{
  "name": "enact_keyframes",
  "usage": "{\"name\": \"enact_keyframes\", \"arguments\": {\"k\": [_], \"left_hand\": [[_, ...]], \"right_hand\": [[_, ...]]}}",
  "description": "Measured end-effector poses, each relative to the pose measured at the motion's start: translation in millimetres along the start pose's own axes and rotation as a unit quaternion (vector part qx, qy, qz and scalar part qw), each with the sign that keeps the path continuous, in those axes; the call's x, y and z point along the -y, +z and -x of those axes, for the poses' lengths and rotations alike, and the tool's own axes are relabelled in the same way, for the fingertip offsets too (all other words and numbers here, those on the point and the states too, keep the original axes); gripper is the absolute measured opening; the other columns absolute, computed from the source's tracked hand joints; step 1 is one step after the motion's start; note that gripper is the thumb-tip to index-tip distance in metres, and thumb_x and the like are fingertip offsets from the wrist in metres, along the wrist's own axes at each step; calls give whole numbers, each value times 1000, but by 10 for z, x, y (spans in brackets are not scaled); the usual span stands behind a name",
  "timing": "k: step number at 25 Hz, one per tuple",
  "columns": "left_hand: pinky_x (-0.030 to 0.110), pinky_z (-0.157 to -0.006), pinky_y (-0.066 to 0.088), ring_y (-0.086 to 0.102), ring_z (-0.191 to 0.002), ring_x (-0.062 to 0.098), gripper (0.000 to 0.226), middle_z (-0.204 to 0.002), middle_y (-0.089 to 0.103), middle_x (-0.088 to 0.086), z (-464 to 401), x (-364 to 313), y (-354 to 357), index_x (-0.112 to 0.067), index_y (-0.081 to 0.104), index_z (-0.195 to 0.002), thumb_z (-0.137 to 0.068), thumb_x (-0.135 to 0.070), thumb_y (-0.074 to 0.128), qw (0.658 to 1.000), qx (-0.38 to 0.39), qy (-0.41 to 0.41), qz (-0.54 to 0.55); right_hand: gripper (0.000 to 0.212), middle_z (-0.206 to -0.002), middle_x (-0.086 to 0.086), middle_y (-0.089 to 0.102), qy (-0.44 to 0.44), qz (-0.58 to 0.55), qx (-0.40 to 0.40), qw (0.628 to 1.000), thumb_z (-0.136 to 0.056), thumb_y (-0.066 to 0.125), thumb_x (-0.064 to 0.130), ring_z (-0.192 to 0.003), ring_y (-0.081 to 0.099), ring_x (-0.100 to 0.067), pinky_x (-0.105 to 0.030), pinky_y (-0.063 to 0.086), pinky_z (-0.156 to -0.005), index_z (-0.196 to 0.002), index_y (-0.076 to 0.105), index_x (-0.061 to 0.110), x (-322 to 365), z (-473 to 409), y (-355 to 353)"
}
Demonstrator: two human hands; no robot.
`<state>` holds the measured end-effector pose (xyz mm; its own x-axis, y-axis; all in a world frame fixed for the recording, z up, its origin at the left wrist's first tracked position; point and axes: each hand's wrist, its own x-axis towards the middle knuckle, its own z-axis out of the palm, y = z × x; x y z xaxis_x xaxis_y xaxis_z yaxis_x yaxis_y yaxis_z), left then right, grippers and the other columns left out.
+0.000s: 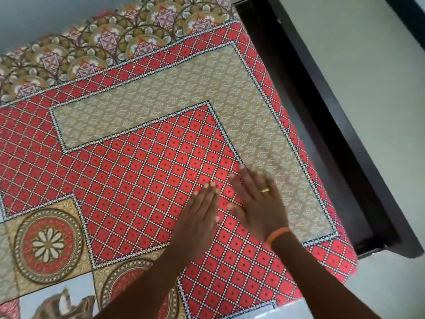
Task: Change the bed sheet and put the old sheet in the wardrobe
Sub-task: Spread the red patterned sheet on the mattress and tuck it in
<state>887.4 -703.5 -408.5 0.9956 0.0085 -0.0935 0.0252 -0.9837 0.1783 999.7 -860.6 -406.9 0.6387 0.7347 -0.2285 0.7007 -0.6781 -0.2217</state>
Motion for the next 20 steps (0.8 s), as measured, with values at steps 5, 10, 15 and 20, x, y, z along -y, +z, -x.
{"name": "enact_keyframes", "arguments": {"k": [5, 10, 15, 20], "left_hand": [[51, -123, 6, -9, -151, 36, 75, -161, -6, 24, -759, -533, 35, 3, 3, -154, -104, -50, 19, 998, 50, -40, 28], [51, -122, 4, 0, -151, 35, 65, -163, 11, 19, -1566, -1153, 59, -7, 19, -155, -102, -44, 25, 996, 63, 58, 37], [41, -112, 29, 61, -113, 24, 37, -109, 71, 4, -2018, -1659, 5, -19, 68, -104, -95, -27, 33, 949, 168, 263, -44], [48, -120, 23, 39, -139, 35, 44, -137, 54, 19, -1801, -1729, -161, -4, 58, -127, -91, -5, 31, 986, -38, 85, 141]], "right_hand": [[65, -160, -18, 15, 304, -84, -30, 948, -100, 20, 51, -147, 18, -35, -54, 20, -118, -153, 17, 14, -1137, 261, -50], [53, -154, -20, 31, 388, -135, -169, 896, -99, 29, 33, -143, 27, -37, -48, 19, -119, -143, 37, 4, -1120, 374, -291], [57, -155, -10, 34, 388, -279, -213, 852, -102, 22, 45, -142, 31, -26, -40, 21, -119, -147, 32, 14, -600, 691, -167], [49, -126, -13, 63, 559, -208, 43, 801, -102, 23, 46, -112, 61, -37, -46, 47, -92, -126, 56, 20, -1241, 1259, 34]]}}
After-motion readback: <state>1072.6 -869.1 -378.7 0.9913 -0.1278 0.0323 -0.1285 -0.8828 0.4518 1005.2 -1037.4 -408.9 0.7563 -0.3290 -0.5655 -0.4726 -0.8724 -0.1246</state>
